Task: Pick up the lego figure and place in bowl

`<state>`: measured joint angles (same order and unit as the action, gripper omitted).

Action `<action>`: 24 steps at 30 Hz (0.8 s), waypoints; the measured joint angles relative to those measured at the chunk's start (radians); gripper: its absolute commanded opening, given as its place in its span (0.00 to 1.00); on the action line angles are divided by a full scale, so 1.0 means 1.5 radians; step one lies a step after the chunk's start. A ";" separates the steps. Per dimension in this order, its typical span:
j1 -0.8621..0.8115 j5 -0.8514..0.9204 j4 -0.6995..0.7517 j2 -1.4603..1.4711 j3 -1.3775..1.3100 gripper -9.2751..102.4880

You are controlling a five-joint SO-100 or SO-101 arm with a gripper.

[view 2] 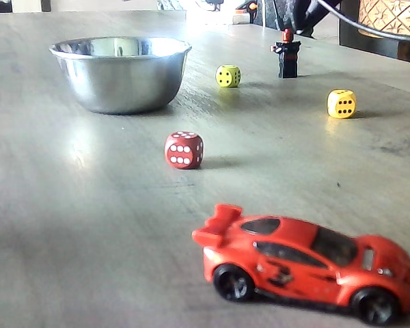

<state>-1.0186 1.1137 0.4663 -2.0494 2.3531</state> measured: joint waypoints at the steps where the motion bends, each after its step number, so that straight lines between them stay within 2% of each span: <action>1: -0.001 0.000 0.000 0.000 0.000 0.08; 5: -0.001 0.000 0.000 0.000 -0.013 0.13; 13: -0.001 0.000 -0.001 0.000 -0.044 0.31; 24: -0.026 0.000 -0.001 0.004 -0.045 0.32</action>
<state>-1.0569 1.1137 0.4648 -2.0433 2.2856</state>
